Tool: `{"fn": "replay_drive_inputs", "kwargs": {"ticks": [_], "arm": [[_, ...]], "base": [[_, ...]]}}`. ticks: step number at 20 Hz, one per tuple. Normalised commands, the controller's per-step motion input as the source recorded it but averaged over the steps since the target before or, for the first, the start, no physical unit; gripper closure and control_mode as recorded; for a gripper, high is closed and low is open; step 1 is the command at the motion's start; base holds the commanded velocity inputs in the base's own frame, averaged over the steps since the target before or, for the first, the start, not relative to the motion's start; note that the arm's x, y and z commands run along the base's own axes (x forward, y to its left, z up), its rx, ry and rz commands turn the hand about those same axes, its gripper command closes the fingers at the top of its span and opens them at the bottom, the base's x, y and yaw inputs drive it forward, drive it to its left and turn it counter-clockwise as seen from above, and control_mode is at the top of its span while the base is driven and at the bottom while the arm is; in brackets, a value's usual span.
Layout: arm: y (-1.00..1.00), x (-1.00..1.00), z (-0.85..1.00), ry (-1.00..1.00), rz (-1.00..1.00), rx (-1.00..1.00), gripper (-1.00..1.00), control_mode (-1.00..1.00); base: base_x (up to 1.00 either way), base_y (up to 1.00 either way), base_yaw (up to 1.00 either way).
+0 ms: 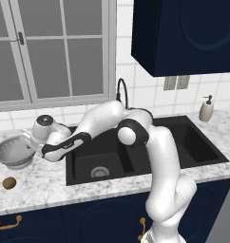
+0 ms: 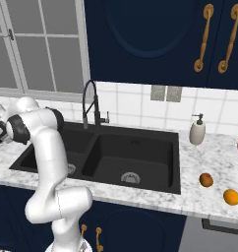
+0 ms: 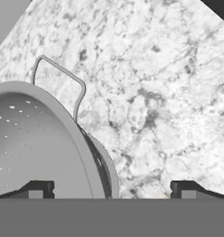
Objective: Put the colander in the sink, put the peach, kiwi, orange in the colander, and turn on the sink faucet and pour water over the colander.
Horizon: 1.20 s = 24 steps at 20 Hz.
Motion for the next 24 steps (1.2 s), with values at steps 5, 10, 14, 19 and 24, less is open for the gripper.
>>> {"fn": "replay_drive_inputs", "kwargs": {"ticks": [5, 10, 14, 19, 24], "arm": [[0.32, 0.33, -0.02, 0.01, 0.02, -0.01, -1.00, -1.00], [0.32, 0.09, -0.21, 0.05, 0.01, -0.09, -1.00, -1.00], [0.11, -0.02, -0.25, 0.04, 0.00, -0.11, 1.00, -1.00], [-0.32, -0.31, -0.07, 0.00, -0.03, -0.03, 1.00, -1.00], [-0.64, -0.41, 0.01, -0.05, -0.12, 0.01, 1.00, -1.00]], "base": [[0.00, 0.00, 0.00], [0.00, 0.00, 0.00], [0.00, 0.00, 0.00], [0.00, 0.00, 0.00], [0.00, 0.00, 0.00]]}}
